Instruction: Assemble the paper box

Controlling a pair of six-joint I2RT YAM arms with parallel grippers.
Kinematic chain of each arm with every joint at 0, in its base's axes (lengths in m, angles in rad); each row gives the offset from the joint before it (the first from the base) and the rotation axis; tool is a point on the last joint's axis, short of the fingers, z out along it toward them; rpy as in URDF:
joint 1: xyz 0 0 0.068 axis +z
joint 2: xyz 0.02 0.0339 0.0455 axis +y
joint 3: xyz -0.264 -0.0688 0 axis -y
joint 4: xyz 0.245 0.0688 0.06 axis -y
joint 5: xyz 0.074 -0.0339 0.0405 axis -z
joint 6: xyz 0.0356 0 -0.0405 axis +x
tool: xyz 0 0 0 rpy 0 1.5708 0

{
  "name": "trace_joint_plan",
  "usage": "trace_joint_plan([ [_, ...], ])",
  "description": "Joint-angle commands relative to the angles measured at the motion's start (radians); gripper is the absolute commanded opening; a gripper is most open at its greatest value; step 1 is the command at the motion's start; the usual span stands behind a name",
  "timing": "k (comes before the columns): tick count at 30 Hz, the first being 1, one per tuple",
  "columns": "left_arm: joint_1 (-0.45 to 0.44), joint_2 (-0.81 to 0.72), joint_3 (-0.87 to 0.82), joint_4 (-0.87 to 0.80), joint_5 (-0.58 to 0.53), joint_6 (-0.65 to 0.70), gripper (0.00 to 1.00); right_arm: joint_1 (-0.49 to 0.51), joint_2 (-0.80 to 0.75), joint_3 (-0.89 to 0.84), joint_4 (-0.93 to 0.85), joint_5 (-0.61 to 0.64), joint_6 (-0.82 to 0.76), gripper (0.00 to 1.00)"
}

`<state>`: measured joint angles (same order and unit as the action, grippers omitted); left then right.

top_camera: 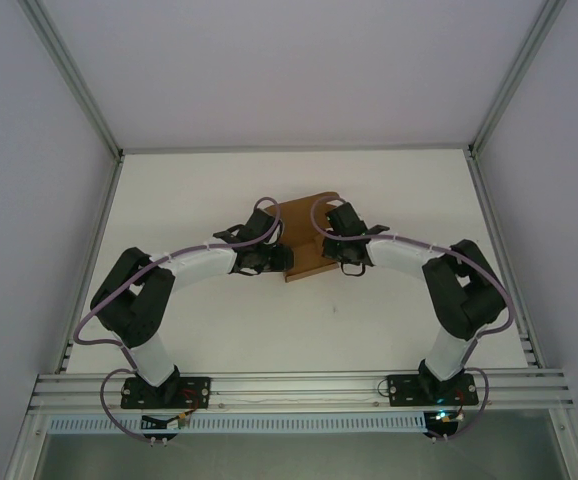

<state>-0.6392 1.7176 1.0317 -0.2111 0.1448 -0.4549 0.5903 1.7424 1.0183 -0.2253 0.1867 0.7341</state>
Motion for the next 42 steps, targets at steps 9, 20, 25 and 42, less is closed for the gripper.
trace_joint_plan([
  [9,-0.013,-0.029,0.036,-0.021,0.006,0.021,0.35,0.017,0.129,-0.007,-0.252,0.089,-0.088,0.00],
  [20,-0.014,-0.038,0.047,-0.040,-0.011,0.032,0.35,0.031,0.067,0.093,-0.373,0.214,-0.203,0.07],
  [25,-0.014,-0.035,0.046,-0.041,-0.011,0.038,0.35,0.032,0.070,0.087,-0.311,0.065,-0.253,0.14],
  [42,-0.013,-0.019,0.061,-0.045,0.003,0.045,0.34,0.015,0.112,0.098,-0.317,0.105,-0.249,0.11],
])
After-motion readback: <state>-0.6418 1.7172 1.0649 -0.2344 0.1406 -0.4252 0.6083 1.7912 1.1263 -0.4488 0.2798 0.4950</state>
